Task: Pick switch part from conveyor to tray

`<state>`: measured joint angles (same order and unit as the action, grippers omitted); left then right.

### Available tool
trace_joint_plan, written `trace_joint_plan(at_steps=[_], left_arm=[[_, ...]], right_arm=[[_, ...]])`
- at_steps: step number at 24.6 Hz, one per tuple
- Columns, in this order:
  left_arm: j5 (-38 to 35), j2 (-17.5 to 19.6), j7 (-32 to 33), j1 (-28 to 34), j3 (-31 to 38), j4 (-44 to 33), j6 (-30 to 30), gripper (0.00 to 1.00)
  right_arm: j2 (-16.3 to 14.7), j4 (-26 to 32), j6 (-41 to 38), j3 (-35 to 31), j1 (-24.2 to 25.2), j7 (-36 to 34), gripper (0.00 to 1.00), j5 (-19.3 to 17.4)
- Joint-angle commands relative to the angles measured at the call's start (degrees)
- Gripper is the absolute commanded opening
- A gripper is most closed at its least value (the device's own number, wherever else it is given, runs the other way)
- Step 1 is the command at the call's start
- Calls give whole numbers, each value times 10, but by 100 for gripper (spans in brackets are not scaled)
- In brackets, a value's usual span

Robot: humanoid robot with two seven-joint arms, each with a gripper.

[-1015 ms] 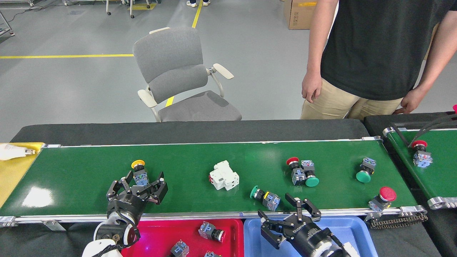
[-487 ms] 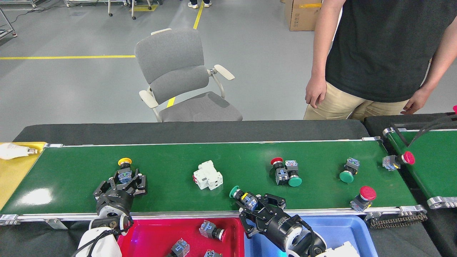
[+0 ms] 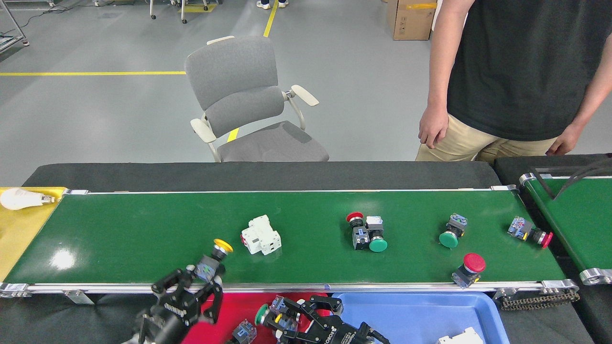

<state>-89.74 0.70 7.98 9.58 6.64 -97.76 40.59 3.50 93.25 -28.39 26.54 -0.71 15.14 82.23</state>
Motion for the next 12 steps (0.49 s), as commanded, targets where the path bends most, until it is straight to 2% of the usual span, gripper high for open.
trace_joint_plan(at_steps=[1, 3, 5, 7, 9, 10, 12], left_arm=[[2, -9, -3, 7, 0, -13, 29, 100], [2, -18, -3, 15, 5, -16, 26, 100], [2, -23, -3, 20, 26, -16, -14, 100], [2, -25, -3, 25, 46, -20, -100, 100], [3, -32, -8, 27, 64, -20, -241, 100], [3, -32, -9, 28, 72, -19, -292, 100], [3, -31, -9, 33, 89, -17, -308, 100]], right_arm=[[-1, 21, 0, -4, 2, -3, 100, -4], [-2, 49, 4, -53, 16, -6, 100, -8], [10, 81, 32, -143, 74, -28, 100, -9], [34, 82, 47, -216, 113, -106, 100, -16], [35, 81, 88, -298, 160, -210, 99, -17], [34, 81, 134, -318, 189, -238, 99, -18], [32, 82, 229, -317, 212, -249, 99, -27]])
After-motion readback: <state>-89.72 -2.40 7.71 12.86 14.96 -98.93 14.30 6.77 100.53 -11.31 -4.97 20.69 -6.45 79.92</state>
